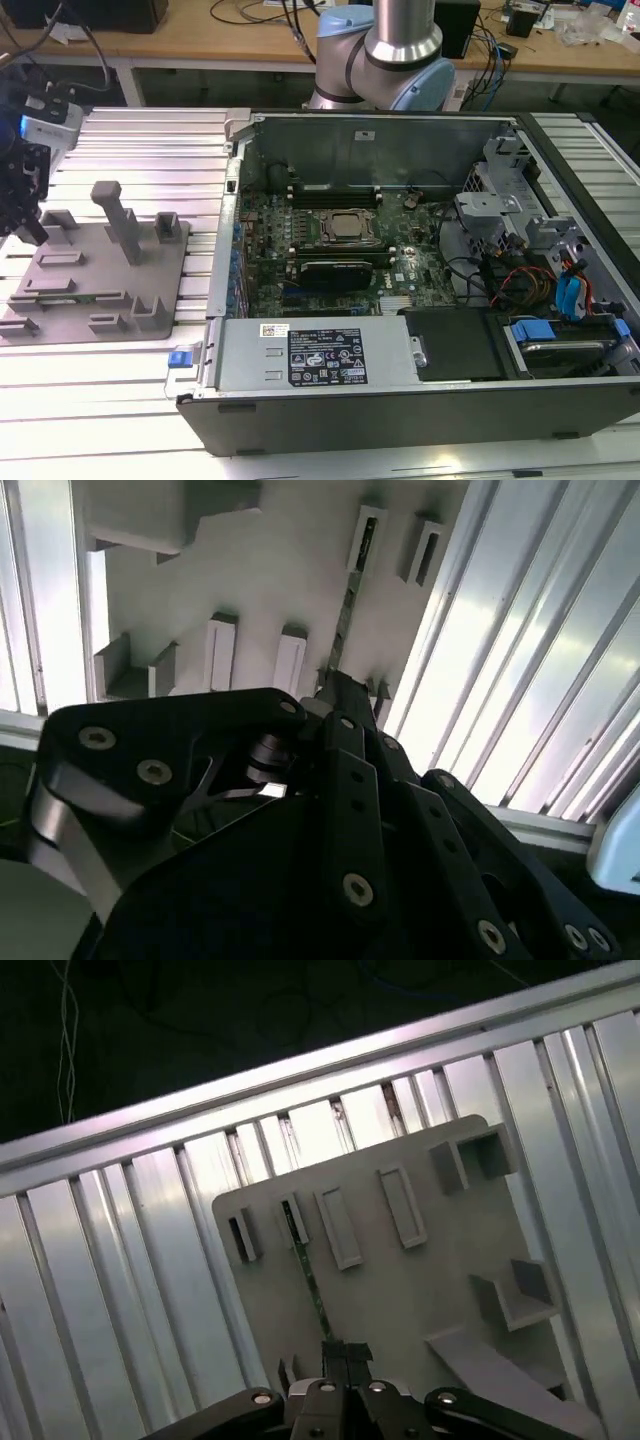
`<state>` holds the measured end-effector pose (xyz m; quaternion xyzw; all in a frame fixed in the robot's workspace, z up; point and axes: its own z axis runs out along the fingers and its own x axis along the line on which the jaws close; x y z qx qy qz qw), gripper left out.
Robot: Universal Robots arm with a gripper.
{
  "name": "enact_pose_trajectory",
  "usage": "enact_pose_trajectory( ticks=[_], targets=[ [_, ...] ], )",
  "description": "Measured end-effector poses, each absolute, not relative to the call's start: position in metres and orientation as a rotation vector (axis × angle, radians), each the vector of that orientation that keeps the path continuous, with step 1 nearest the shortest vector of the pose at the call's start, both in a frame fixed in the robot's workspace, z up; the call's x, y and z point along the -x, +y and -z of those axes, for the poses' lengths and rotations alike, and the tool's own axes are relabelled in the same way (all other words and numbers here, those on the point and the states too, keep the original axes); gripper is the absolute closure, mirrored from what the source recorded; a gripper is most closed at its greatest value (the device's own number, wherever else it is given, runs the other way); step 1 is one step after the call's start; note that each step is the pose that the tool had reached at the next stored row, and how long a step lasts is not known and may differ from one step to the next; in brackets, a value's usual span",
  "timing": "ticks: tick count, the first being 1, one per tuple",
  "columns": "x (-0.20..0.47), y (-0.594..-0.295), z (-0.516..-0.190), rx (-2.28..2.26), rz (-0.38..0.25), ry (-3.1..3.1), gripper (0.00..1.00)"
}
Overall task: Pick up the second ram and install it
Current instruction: 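Pick up the second ram and move it above second insertion slot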
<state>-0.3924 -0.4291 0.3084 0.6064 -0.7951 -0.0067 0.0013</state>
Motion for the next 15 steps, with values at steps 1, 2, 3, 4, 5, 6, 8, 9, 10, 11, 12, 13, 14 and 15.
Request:
enact_pose_trajectory(
  ticks=[1,2,3,4,5,6,8,9,10,11,12,13,14,15],
  targets=[
    [0.392,-0.429,-0.307,-1.938,0.021,-2.468,0.92],
    [0.392,-0.429,-0.306,-1.980,0.021,-2.433,0.92],
    [0.392,-0.429,-0.305,-2.029,0.020,-2.390,0.92],
    [0.392,-0.429,-0.303,-2.085,0.020,-2.341,0.92],
    [0.392,-0.429,-0.303,-2.123,0.020,-2.305,0.92],
    [0.392,-0.429,-0.303,-2.131,0.020,-2.298,0.92],
    [0.393,-0.429,-0.301,-2.144,0.020,-2.286,0.92],
    [0.393,-0.429,-0.300,-2.152,0.020,-2.279,0.92],
    [0.394,-0.429,-0.299,-2.163,0.020,-2.268,0.92],
    [0.395,-0.429,-0.297,-2.173,0.020,-2.258,0.92],
    [0.396,-0.429,-0.296,-2.184,0.019,-2.248,0.92],
    [0.397,-0.429,-0.295,-2.189,0.019,-2.242,0.92],
    [0.398,-0.429,-0.293,-2.196,0.019,-2.235,0.92],
    [0.398,-0.429,-0.291,-2.206,0.019,-2.225,0.92]
  ],
)
